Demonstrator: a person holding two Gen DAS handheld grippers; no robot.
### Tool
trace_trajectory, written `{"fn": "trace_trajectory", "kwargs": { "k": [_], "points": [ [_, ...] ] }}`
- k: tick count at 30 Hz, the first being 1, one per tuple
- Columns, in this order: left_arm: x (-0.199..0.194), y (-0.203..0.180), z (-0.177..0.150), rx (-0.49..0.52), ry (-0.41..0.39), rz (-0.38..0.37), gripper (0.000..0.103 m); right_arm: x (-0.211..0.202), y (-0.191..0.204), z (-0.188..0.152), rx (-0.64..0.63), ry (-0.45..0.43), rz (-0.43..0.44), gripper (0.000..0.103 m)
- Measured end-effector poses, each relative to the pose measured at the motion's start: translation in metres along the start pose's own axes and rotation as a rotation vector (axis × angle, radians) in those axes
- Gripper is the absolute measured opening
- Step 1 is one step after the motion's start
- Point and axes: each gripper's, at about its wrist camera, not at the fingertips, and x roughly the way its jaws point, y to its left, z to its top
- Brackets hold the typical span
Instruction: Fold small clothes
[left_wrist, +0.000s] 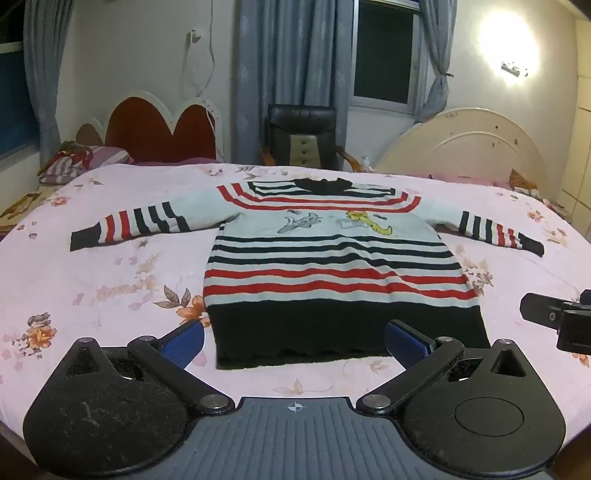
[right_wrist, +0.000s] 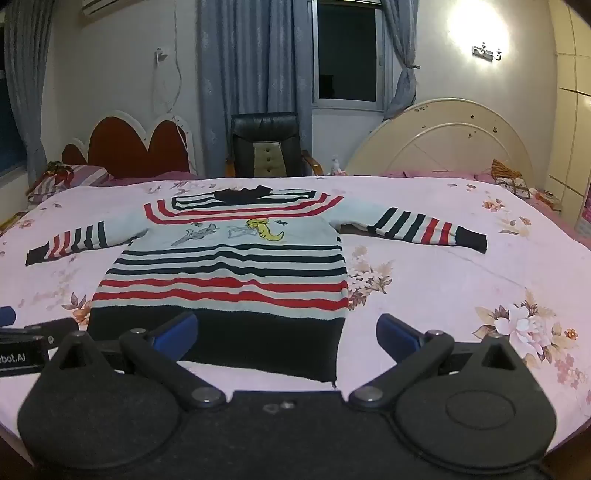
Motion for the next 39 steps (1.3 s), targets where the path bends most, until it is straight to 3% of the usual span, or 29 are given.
{"fn": "trace_trajectory", "kwargs": {
  "k": [8, 39],
  "points": [
    [0.006, 0.001, 0.000, 0.013, 0.039, -0.005, 0.103, 0.001, 0.005, -0.002, -0.017, -0.011, -0.018, 0.102],
    [0.010, -0.002, -0.001, 0.027, 0.051, -0.006, 0.103, 0.003, 0.007, -0.005, -0.020, 0.000, -0.008, 0.102]
  ]
}}
